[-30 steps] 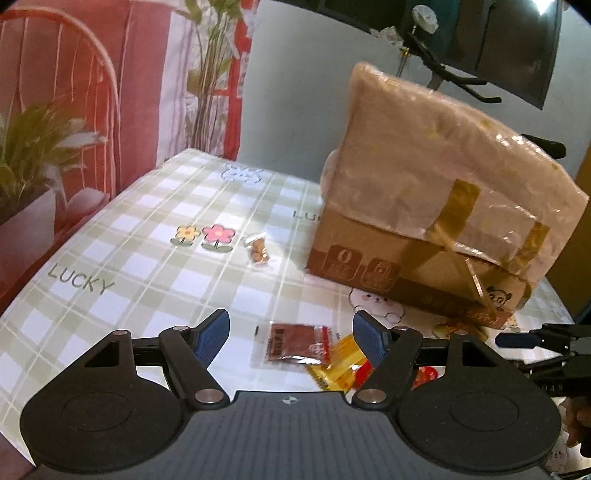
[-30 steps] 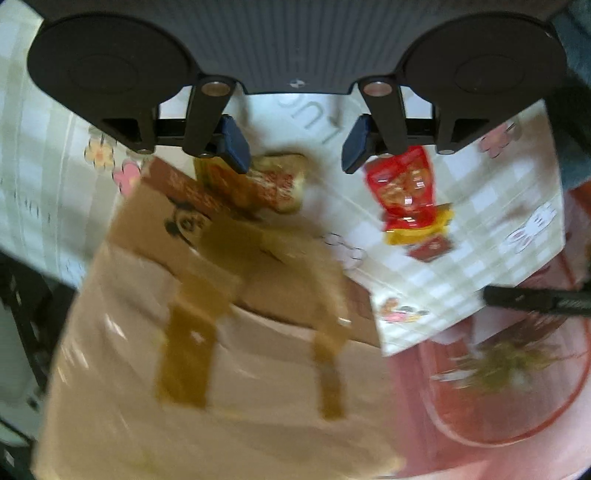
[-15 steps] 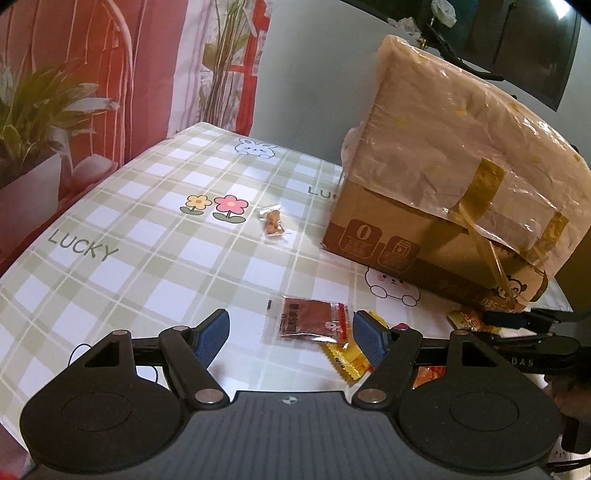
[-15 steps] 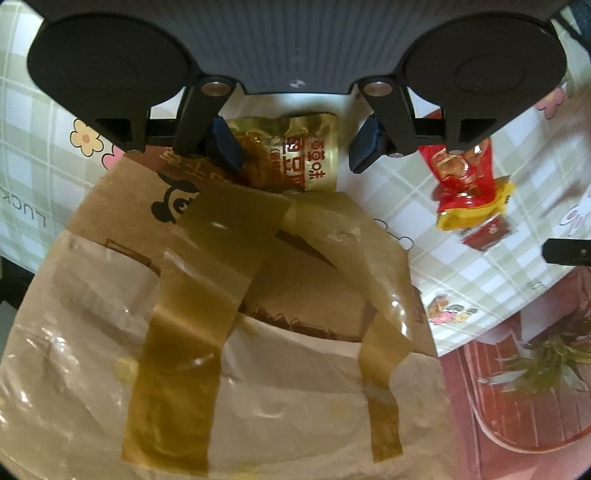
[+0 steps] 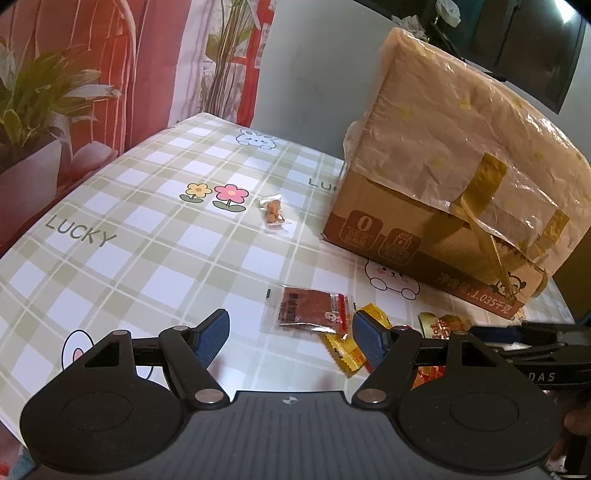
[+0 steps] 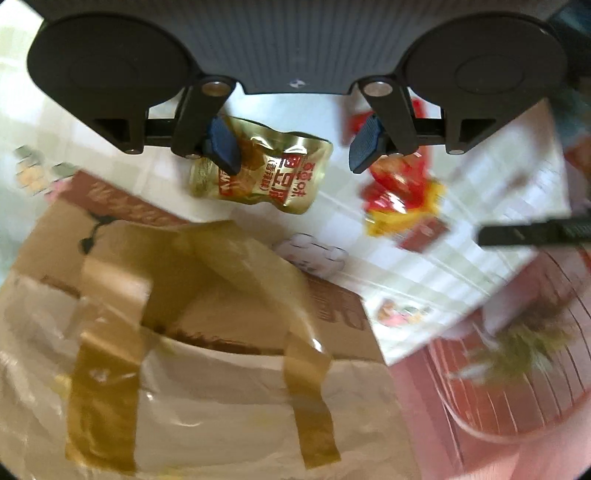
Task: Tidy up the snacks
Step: 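Grasp the gold bean-curd packet with the right gripper while the left approaches the red pouch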
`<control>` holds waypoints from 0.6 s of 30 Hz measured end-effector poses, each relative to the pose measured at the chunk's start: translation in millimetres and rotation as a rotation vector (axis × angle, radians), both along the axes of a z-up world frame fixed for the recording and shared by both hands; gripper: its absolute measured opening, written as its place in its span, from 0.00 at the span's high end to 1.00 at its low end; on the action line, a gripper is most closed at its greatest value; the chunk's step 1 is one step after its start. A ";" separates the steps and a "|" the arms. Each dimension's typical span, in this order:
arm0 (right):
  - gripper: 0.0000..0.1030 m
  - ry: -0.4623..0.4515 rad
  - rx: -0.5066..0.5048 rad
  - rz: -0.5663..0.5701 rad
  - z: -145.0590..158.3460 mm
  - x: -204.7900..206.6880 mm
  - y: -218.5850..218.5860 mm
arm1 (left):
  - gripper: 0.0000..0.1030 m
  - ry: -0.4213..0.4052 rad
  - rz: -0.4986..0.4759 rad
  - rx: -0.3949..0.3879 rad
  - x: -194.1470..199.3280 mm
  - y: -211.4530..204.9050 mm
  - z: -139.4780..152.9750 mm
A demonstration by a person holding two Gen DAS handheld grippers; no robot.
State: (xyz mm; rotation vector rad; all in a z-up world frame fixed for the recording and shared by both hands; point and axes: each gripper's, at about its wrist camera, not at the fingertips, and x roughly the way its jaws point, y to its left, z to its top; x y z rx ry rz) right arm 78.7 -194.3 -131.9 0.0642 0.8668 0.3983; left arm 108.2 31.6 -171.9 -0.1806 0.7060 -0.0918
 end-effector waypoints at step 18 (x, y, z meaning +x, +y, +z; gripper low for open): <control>0.26 -0.087 -0.244 0.312 -9.1 25.9 6.9 | 0.27 0.021 -0.035 0.006 -1.0 -5.9 -4.9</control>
